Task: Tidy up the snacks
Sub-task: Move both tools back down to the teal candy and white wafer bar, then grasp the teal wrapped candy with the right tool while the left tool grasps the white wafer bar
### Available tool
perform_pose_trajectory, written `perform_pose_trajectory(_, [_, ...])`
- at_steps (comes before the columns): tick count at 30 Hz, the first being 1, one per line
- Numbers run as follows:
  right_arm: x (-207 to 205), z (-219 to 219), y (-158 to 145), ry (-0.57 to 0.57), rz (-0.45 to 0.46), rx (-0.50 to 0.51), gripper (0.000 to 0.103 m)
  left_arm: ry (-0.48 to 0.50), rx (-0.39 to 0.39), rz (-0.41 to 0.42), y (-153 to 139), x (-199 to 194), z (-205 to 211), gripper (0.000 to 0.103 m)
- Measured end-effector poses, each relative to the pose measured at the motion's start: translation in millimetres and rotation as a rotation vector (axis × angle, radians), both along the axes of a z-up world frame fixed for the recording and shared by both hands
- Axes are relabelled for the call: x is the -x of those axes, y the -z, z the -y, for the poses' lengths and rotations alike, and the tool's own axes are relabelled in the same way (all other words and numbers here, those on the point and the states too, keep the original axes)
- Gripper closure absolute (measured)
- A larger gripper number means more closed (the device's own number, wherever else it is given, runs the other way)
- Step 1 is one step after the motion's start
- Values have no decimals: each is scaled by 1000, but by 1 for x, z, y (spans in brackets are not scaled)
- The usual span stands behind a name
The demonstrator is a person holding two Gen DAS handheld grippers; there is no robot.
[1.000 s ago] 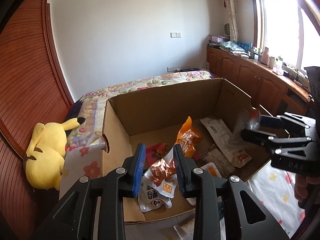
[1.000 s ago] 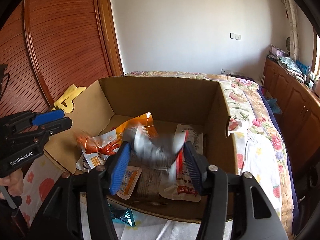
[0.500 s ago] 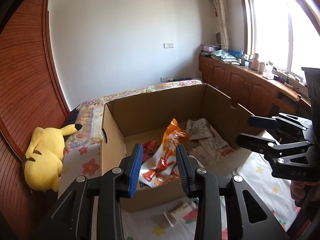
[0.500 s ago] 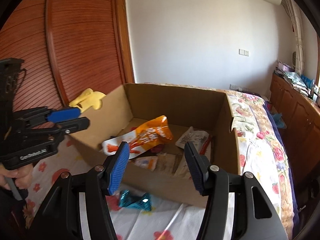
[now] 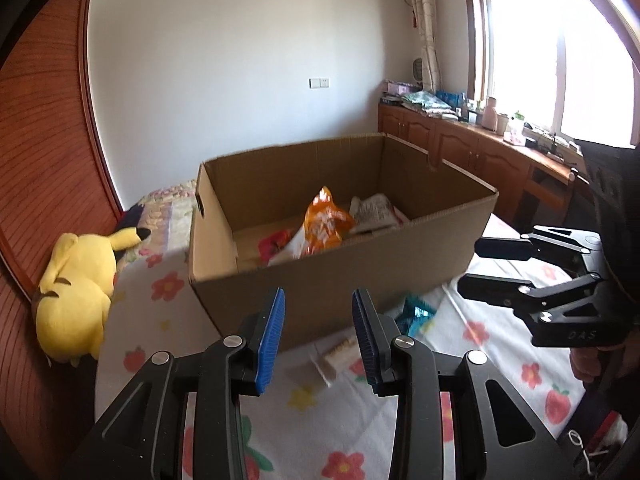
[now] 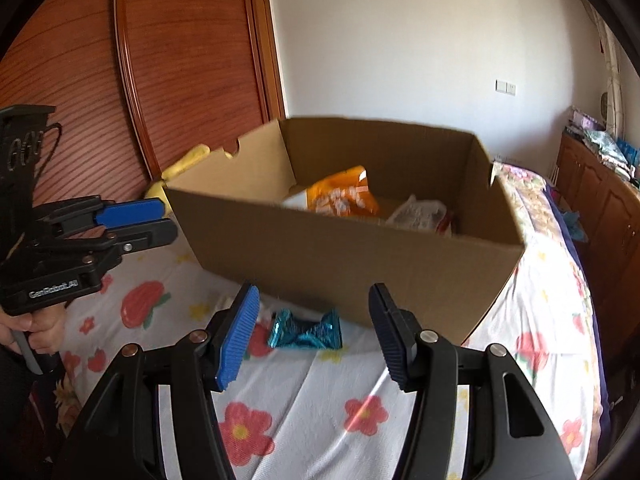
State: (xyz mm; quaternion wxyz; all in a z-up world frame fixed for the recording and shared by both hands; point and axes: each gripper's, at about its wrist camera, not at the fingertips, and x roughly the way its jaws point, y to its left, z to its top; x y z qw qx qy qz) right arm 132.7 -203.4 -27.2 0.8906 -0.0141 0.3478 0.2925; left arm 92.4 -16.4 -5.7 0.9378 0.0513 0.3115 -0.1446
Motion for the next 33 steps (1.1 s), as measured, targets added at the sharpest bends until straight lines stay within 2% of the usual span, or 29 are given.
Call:
perform_pose_trajectory(10, [-13, -18, 40, -12, -93, 61, 44, -11, -5, -87, 30, -17, 1, 66])
perform_pose_trajectory(16, [-24, -25, 58, -7, -149, 87, 44, -17, -10, -113, 37, -21, 9, 66])
perform_pose_trajectory(33, [-39, -42, 69, -18, -174, 155, 43, -22, -9, -149, 48, -21, 13, 66])
